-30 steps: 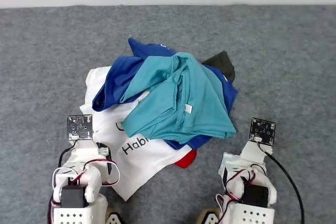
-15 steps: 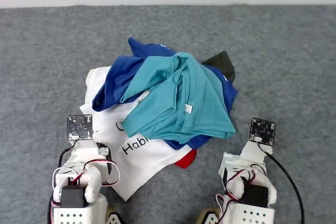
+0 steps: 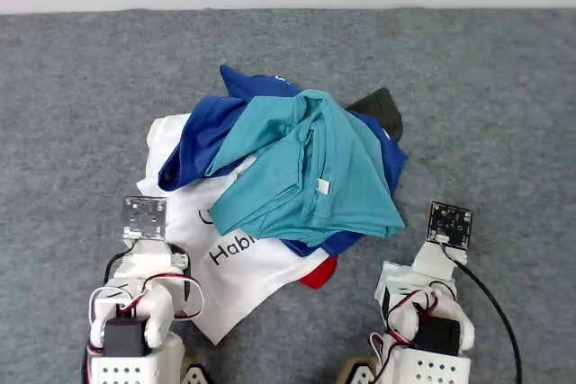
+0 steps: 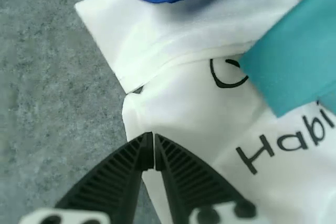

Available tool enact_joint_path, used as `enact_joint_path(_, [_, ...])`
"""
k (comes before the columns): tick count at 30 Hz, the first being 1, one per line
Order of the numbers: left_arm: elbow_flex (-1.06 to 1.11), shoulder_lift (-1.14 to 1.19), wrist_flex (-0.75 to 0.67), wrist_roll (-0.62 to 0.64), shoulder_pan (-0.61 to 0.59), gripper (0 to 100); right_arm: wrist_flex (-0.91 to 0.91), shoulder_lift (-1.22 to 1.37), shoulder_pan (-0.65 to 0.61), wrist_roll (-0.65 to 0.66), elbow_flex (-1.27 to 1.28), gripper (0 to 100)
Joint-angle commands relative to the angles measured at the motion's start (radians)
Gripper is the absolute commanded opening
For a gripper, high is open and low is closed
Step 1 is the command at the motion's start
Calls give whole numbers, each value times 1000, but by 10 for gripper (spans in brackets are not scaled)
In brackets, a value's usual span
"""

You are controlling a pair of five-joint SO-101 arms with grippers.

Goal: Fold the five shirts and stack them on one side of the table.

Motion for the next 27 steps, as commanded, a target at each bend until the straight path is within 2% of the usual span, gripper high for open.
enact_joint_path(1, [-122,-12,-5,-261,-3,15,2,-7,1,-8,15,13])
enact_joint_path(4, [-229,-12,-5,-457,0,15,2,-7,1,-8,15,13])
enact_joint_path(6, [-291,-12,-8,-542,-2,15,2,-7,1,-8,15,13])
enact_joint_path(13, [-461,41,-87,-534,28,15,2,-7,1,-8,15,13])
enact_joint_path(18, [-661,361,-87,-566,103,15,2,-7,1,-8,15,13])
enact_joint_path(22, [-944,694,20,-578,189,24,2,-7,1,-8,15,13])
enact_joint_path(27, [-1254,1054,209,-609,238,175,2,-7,1,-8,15,13])
